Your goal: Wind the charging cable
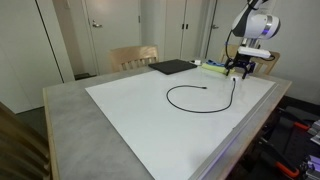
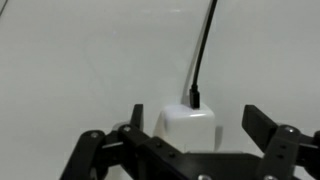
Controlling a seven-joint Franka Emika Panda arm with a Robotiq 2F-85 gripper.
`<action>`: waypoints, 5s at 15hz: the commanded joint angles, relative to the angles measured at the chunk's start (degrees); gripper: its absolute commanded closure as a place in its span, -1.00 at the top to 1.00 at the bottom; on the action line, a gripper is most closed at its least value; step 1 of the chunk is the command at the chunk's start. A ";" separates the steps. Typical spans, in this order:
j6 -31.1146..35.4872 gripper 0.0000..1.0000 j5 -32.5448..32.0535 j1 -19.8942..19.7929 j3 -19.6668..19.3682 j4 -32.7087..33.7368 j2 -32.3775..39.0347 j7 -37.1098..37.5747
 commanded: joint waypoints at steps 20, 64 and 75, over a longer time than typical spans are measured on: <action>3.37 -0.46 -8.87 9.03 -0.09 4.00 2.82 6.02; -11.86 -0.46 -18.76 12.82 20.77 4.64 0.53 -48.44; -12.17 -0.46 -19.85 14.31 22.43 5.84 2.33 -63.91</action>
